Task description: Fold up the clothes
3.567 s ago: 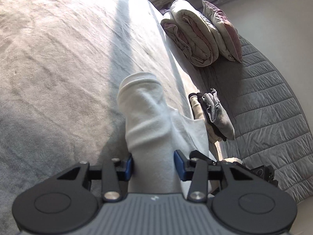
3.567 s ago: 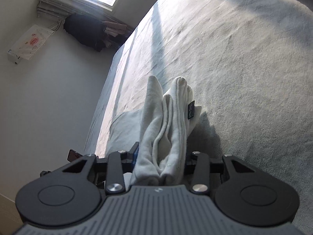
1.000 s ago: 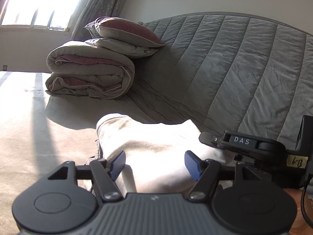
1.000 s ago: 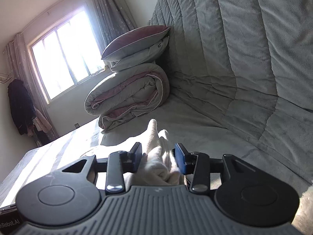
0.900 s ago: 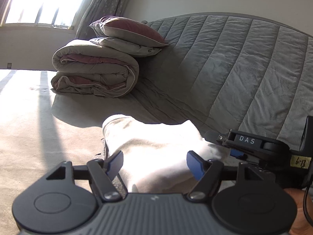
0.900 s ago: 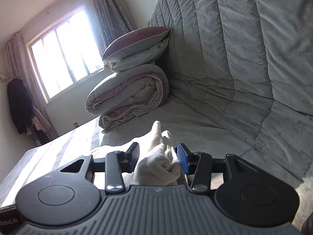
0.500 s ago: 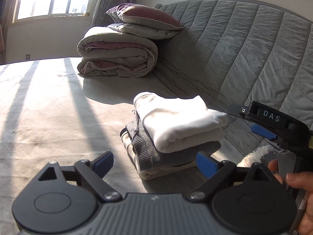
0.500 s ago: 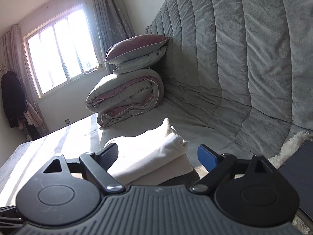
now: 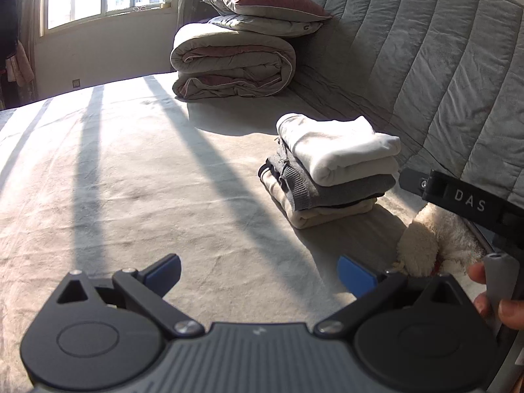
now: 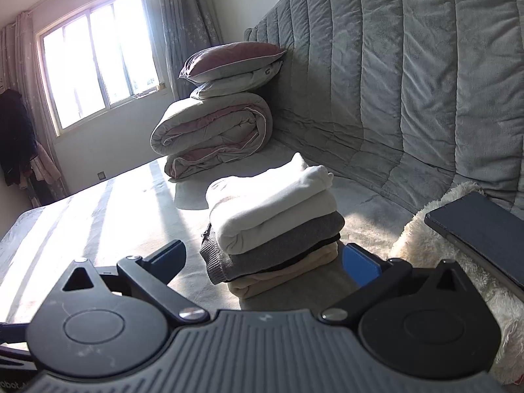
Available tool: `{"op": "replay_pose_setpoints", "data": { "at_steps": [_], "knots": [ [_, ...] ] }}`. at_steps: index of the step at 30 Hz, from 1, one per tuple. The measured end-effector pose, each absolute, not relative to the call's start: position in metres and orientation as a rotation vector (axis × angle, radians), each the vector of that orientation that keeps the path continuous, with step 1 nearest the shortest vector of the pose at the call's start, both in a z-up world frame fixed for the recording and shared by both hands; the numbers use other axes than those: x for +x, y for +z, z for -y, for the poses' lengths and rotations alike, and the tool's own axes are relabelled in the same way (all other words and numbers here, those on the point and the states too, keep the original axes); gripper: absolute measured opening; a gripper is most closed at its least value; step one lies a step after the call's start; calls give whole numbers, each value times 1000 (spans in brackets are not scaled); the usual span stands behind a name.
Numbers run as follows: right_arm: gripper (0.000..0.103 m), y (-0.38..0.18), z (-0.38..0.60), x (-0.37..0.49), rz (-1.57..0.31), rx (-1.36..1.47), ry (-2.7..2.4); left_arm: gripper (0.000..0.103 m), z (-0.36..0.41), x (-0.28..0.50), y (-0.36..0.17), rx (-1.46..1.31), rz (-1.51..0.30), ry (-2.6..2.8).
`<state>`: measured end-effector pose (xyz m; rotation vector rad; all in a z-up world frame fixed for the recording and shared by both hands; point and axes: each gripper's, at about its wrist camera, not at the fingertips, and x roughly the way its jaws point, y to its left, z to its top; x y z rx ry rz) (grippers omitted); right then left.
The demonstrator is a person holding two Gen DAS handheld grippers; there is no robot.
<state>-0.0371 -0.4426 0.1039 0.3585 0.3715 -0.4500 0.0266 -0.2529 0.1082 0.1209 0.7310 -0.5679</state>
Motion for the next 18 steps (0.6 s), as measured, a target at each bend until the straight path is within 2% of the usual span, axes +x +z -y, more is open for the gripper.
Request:
{"op": "replay_pose_setpoints", "data": {
  "at_steps": [18],
  "knots": [
    [103,67,413,-58,-445,374,-477,102,234,-8,83,221,-768,-517]
  ]
}}
